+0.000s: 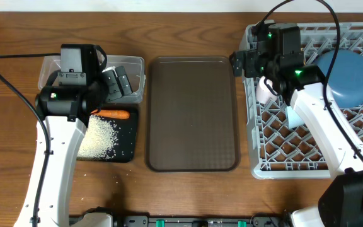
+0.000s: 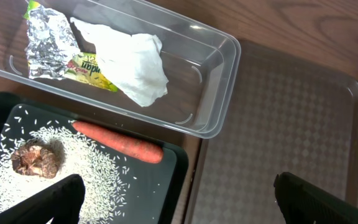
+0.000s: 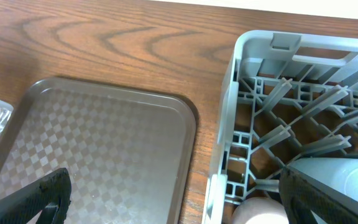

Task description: Sort waste into correct bins and load items into the dishwasher rack

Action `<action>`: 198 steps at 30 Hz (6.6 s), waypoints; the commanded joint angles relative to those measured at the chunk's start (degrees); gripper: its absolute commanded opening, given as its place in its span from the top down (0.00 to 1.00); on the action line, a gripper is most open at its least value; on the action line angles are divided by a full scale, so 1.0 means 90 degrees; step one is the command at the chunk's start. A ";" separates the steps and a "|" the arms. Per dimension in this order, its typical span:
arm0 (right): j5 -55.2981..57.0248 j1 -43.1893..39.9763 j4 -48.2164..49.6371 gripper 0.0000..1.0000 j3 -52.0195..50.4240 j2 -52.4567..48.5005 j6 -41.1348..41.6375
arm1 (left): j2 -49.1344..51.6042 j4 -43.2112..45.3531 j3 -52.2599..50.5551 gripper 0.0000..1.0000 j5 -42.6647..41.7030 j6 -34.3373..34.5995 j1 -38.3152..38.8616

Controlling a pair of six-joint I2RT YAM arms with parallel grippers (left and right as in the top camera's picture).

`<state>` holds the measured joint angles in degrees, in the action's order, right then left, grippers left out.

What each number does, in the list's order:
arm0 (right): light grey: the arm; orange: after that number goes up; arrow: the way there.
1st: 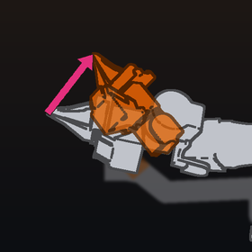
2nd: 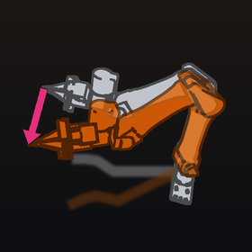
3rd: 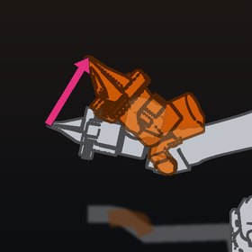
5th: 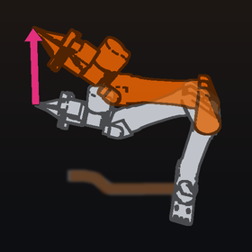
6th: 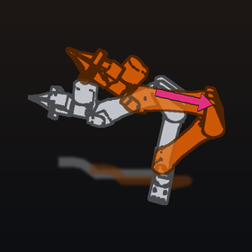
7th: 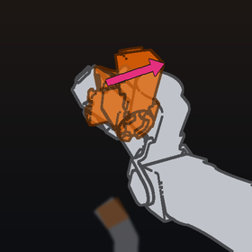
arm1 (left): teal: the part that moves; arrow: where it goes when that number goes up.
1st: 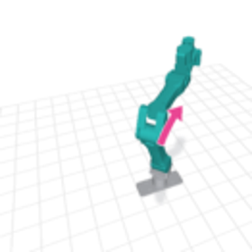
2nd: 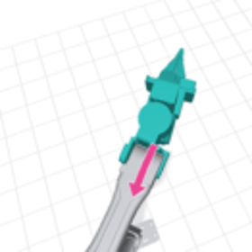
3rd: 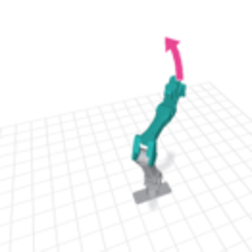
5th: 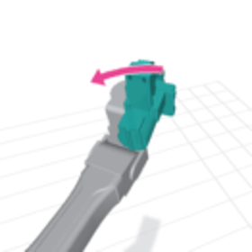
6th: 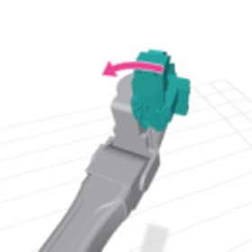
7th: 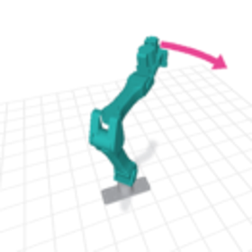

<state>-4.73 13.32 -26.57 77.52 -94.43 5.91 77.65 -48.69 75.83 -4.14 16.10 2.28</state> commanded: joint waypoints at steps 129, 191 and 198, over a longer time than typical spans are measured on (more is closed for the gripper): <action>0.0022 -0.1639 0.2518 0.01 -0.8578 1.0460 -0.0525 | 0.0019 -0.0017 0.0063 0.02 0.0007 -0.0063 -0.0032; 0.0022 -0.1639 0.2518 0.01 -0.8578 1.0450 -0.0525 | -0.3939 -0.1035 -0.0908 0.02 0.0078 -0.0063 -0.0027; 0.0022 -0.1639 0.2518 0.01 -0.8578 1.0450 -0.0525 | -0.4558 -0.0418 -0.2577 0.02 0.0070 -0.0056 -0.0027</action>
<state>-4.49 -0.82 -3.66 0.38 -0.80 2.26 38.41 -53.98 57.65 -4.10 16.12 2.28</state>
